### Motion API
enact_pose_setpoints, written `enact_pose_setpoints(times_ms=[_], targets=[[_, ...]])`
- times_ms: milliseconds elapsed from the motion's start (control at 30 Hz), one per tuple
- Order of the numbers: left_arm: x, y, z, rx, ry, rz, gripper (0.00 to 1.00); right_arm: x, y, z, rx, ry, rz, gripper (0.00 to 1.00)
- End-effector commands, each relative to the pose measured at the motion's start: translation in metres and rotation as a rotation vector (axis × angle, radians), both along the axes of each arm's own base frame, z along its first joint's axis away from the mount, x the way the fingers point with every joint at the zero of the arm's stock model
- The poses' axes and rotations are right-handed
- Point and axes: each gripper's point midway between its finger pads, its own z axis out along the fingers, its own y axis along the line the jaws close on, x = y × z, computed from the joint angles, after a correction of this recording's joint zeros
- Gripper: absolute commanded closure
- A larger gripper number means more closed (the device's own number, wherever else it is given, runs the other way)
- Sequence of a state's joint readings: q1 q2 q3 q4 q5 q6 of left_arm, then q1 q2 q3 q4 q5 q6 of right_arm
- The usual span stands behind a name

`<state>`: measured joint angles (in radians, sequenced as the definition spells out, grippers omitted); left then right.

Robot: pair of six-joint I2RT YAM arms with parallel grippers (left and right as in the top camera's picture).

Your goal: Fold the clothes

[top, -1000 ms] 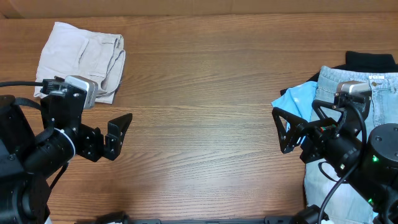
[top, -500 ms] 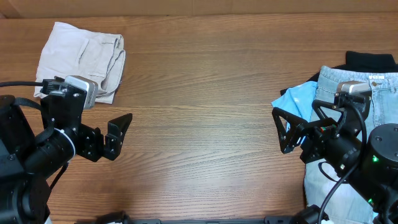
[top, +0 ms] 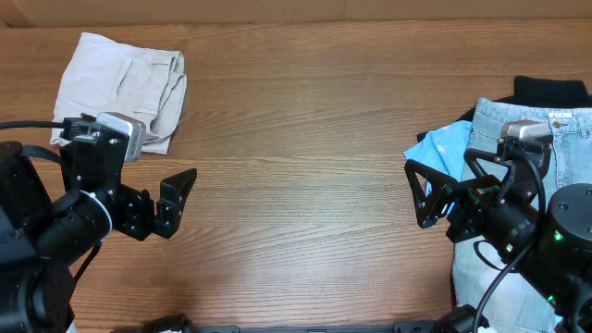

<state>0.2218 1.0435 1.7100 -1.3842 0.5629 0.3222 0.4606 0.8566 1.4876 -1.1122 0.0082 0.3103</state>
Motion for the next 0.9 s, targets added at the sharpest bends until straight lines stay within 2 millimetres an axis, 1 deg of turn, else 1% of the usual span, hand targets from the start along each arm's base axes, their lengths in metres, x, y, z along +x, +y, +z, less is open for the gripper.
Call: enact_pose_setpoints(times_ms=[0,33,100,200,267,333,400,467,533,600,700,867], targets=[[-0.001,-0.001,0.002,0.022,-0.017,-0.014,0.0,-0.001,-0.003,0.006,-0.002,-0.02,-0.009,0.0],[-0.001,-0.001,0.002,0.022,-0.017,-0.014,0.0,0.0,-0.002,0.004,-0.005,-0.015,-0.01,0.0],[-0.001,-0.001,0.002,0.022,-0.017,-0.014,0.0,-0.002,-0.005,-0.006,-0.026,0.023,-0.016,0.0],[-0.001,-0.001,0.002,0.022,-0.017,-0.014,0.0,0.004,-0.028,-0.009,-0.068,0.02,-0.124,0.0],[-0.001,-0.001,0.002,0.022,-0.017,-0.014,0.0,0.013,-0.039,-0.005,-0.114,-0.041,-0.142,0.0],[-0.001,-0.001,0.002,0.022,-0.017,-0.014,0.0,0.023,-0.037,-0.002,-0.189,-0.133,-0.067,0.0],[-0.001,-0.001,0.002,0.022,-0.017,-0.014,0.0,0.033,-0.039,-0.009,-0.26,-0.207,-0.011,0.0],[-0.001,-0.001,0.002,0.022,-0.017,-0.014,0.0,0.04,-0.052,-0.024,-0.272,-0.208,-0.047,0.0],[-0.001,-0.001,0.002,0.022,-0.017,-0.014,0.0,0.045,-0.066,-0.047,-0.268,-0.182,-0.107,0.0],[-0.001,-0.001,0.002,0.022,-0.017,-0.014,0.0,0.043,-0.074,-0.072,-0.273,-0.158,-0.135,0.0],[-0.001,-0.001,0.002,0.022,-0.017,-0.014,0.0,0.036,-0.078,-0.104,-0.277,-0.148,-0.151,0.0],[-0.001,-0.001,0.002,0.022,-0.017,-0.014,0.0,0.024,-0.079,-0.137,-0.275,-0.245,-0.169,0.0]])
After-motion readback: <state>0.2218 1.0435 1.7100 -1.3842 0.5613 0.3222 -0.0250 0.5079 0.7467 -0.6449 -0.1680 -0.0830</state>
